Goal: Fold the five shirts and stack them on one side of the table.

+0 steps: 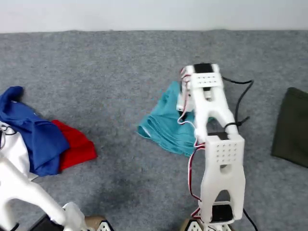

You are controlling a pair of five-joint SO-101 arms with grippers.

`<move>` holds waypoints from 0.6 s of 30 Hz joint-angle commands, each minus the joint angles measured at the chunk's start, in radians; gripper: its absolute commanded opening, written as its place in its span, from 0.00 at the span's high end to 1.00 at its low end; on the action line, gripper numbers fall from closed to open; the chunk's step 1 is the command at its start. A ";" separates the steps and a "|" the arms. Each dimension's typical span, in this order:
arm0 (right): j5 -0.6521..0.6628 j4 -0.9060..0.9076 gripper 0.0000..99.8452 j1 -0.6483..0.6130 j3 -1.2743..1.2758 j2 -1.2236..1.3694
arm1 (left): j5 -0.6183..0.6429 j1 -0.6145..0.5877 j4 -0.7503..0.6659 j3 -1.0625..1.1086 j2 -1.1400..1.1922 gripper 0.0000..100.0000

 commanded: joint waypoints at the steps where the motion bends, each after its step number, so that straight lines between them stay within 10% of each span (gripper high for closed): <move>1: 0.183 0.084 0.99 0.102 -0.035 -0.145 | -0.005 -0.006 -0.017 -0.004 -0.034 0.98; 18: 0.861 0.033 0.99 0.601 -0.035 -0.493 | -0.044 -0.005 -0.017 -0.007 -0.034 0.98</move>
